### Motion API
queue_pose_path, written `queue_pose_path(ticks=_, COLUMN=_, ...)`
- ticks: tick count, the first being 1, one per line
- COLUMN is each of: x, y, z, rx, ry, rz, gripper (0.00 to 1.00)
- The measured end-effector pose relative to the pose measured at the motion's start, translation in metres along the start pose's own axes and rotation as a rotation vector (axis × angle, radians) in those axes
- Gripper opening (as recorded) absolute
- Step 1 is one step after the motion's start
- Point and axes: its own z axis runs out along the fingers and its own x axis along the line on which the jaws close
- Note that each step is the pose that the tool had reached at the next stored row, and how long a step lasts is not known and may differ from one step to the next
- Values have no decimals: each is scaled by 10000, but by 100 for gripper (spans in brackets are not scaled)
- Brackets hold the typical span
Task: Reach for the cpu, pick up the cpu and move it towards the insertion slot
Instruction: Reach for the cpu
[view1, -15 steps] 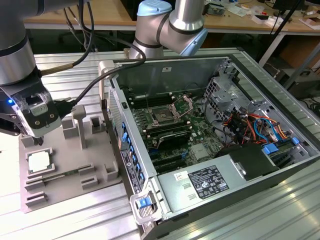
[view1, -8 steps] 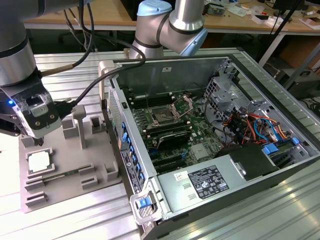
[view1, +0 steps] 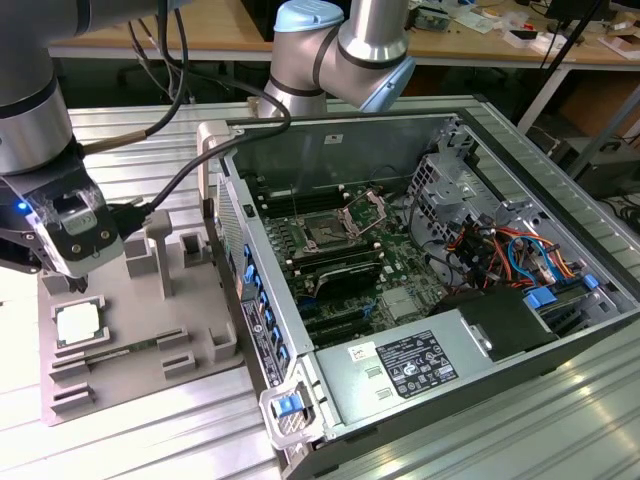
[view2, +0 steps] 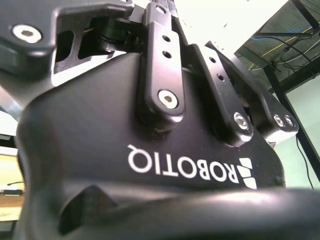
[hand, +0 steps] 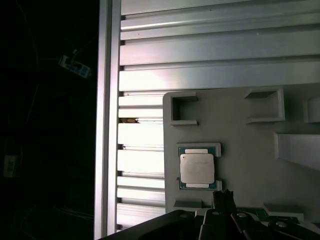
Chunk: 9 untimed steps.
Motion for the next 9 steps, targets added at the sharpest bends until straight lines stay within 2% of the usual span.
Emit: queue_pose_path(ticks=9, x=0, y=-1, z=19, rx=0, ry=0, rz=0, gripper=11)
